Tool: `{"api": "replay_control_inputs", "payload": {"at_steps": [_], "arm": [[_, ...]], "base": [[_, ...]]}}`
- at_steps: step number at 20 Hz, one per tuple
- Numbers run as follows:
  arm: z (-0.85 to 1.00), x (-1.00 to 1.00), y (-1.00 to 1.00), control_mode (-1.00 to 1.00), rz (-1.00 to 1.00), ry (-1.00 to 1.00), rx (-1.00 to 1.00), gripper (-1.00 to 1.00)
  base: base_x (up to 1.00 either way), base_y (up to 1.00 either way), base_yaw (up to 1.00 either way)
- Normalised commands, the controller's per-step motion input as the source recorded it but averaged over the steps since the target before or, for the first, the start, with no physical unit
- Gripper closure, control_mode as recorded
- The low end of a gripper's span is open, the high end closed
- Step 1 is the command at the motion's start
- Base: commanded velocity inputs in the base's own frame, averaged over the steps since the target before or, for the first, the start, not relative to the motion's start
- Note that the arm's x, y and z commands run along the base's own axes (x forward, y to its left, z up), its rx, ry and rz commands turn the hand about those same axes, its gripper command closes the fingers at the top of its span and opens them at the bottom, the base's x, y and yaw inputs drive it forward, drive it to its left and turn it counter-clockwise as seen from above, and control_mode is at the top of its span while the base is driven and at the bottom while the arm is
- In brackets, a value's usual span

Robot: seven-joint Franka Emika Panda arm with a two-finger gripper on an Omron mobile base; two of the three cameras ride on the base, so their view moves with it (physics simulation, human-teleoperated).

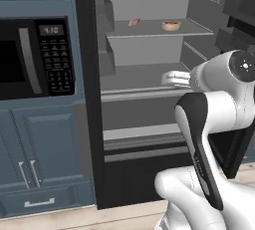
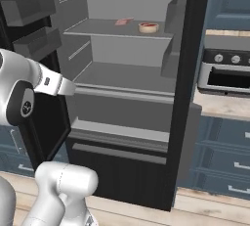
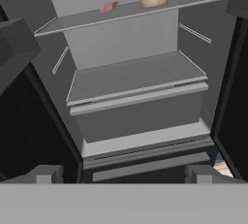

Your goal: Place the steak on the counter behind the older steak on the same shelf of the fridge to maintain FIFO order. Close the fridge door when finished.

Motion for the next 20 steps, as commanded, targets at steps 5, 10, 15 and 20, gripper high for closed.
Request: {"api": "replay_control_inputs", "payload": {"at_steps": [5,10,15,20], "arm": [[0.0,0.0,0.0,1.0,0.0,0.0,0.0,-1.0],[0.0,0.0,0.0,1.0,0.0,0.0,0.0,-1.0],[0.0,0.0,0.0,1.0,0.0,0.0,0.0,-1.0],[0.0,0.0,0.0,1.0,0.0,0.0,0.0,-1.0]], "base": [[-0.01,-0.01,0.0],[0.19,-0.24,0.0],[0.1,-0.34,0.0],[0.29,-0.04,0.0]]}}
